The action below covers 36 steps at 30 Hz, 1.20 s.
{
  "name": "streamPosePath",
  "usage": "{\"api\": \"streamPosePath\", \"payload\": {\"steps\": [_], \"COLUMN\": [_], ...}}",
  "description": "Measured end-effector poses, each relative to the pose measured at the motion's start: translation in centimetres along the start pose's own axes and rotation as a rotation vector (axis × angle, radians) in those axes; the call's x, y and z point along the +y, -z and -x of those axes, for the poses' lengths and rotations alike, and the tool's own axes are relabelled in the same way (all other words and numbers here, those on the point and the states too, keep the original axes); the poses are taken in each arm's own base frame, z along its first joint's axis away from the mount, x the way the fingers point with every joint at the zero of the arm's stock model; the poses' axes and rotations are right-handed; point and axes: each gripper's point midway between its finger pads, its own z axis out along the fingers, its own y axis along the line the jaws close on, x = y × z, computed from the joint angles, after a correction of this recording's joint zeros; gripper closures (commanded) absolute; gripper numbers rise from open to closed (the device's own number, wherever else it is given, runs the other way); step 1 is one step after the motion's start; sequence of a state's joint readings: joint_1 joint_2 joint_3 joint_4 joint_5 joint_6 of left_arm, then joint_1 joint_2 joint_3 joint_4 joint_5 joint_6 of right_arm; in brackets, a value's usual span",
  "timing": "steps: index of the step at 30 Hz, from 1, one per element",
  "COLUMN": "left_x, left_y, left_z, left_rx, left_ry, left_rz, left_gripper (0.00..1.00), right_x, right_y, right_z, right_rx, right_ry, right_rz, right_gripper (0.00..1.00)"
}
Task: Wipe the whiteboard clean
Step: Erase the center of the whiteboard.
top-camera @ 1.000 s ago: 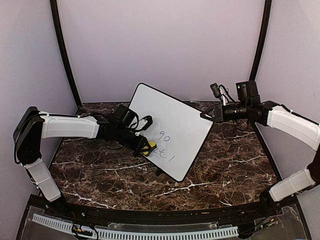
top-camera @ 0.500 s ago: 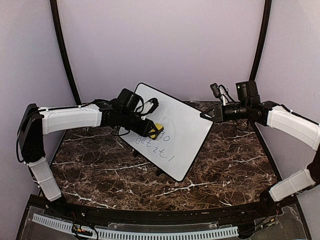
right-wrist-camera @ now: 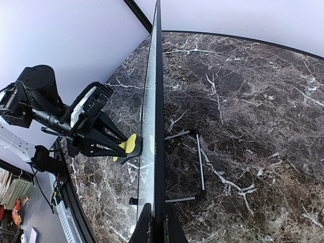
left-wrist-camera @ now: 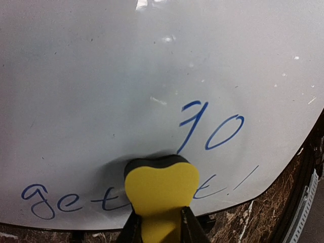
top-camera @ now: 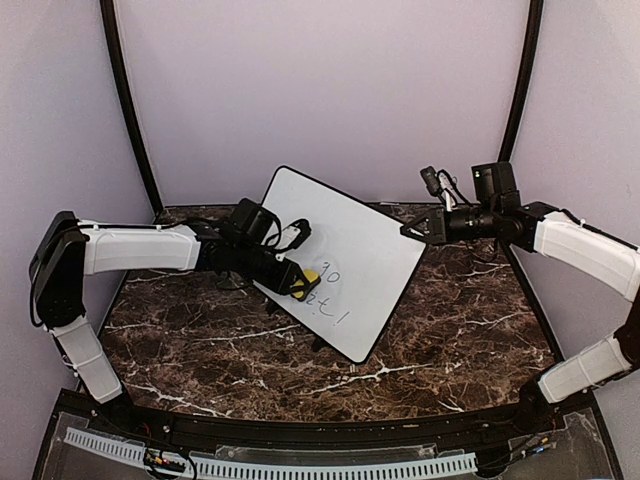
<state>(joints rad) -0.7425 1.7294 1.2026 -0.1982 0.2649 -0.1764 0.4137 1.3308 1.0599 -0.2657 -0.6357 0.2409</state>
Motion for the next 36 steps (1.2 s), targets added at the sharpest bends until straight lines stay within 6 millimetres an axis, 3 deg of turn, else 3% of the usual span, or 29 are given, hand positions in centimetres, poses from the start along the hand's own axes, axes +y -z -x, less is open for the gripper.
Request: {"api": "streamPosePath", "payload": {"steps": [9,15,21,25,32,36], "left_x": [-0.2,-0.6,-0.7,-0.6,-0.1,0.0], "left_y": [0.0,0.8,1.1,0.7,-0.1,-0.2], "left_z": [-0.2,3.5,4.6,3.7,-0.8,-1.2], "left_rx": [0.012,-0.058,-0.090,-0.086,0.002,0.008], "left_ry": [0.017,-0.014,-0.030,-0.019,0.014,0.015], "left_rz": [-0.007,0.008,0.013,0.001,0.002,0.003], "left_gripper": [0.97,0.97,0.97,0.97,0.97,0.97], "right_x": [0.0,0.0,0.3,0.2,0.1,0.1], "right_y": [0.0,0.0,-0.1,-0.1,-0.1,-0.1], "right_z": [0.0,0.0,0.1,0.1,0.0,0.0], "right_rx": [0.000,0.000,-0.002,-0.002,-0.002,-0.002], "right_ry": [0.000,0.001,0.006,0.005,0.004,0.004], "right_rz": [0.000,0.003,0.010,0.006,0.003,0.003], "right_gripper": [1.00,1.00,1.00,1.00,1.00,1.00]}}
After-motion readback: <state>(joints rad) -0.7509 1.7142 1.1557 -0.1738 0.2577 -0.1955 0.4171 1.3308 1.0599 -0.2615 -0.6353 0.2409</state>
